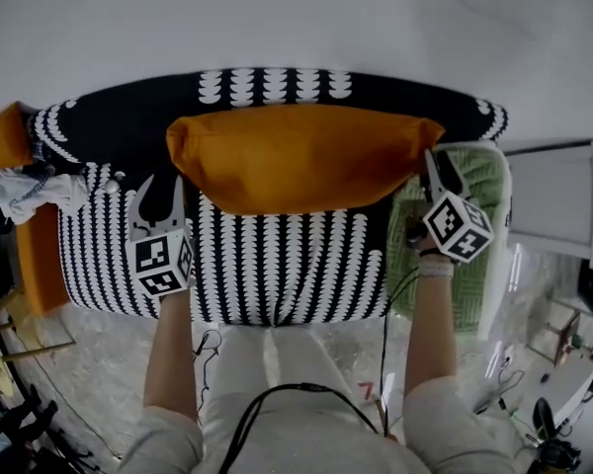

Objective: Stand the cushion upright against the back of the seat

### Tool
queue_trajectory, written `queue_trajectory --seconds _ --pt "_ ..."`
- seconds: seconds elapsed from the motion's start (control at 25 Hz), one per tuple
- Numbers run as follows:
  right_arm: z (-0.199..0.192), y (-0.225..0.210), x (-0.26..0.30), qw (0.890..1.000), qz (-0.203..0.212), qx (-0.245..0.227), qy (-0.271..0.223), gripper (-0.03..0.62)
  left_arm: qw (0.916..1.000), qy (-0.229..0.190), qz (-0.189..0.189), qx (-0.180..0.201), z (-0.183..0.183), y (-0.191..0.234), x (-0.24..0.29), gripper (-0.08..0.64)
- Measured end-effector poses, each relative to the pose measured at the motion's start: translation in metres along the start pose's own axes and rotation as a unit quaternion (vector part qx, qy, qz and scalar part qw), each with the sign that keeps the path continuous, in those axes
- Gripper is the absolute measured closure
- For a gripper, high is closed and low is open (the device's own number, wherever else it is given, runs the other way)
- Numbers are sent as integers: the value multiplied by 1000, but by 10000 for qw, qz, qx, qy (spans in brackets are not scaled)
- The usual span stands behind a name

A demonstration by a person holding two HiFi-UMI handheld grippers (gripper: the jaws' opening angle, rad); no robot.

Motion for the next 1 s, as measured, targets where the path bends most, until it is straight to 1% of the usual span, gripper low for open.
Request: queue_trajectory --seconds 0.16,0.4,0.48,0.56,0.6,0.64,0.8,1.0 --pt "-4 9 -15 9996 215 -181 20 434 9998 -102 -89 -160 -2 -7 -13 416" --pt "-22 34 -37 9969 694 -366 56 444 9977 -351 -493 -299 -3 -26 -22 417" --pt "-34 47 -44 9958 787 -453 123 502 9958 -408 -711 -404 -6 -36 -25 429" --pt "-46 60 -53 9942 876 -599 183 545 9932 -470 -958 -465 -6 -47 -27 496" --pt "-51 67 -58 9931 944 -659 207 556 9916 -506 -1092 -464 -5 -52 -30 524" --pt "-55 75 -64 9921 1023 -695 229 565 9900 -540 -1226 -444 -4 -58 -34 535" --pt "-70 103 -93 9882 1334 -695 287 574 9828 -703 -1670 -350 8 -72 -57 537" --pt "-79 140 -135 9829 1666 -720 304 574 9774 -841 -1921 -262 22 -72 -92 537"
Point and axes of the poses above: the fingertips, and each gripper's own axes: x forward along the fingers, y to its left, z out of its top, the point moved 6 cm from there along -x, backward along the fingers, and after that the axes turned 11 degrees about x, right-handed, at the moved point
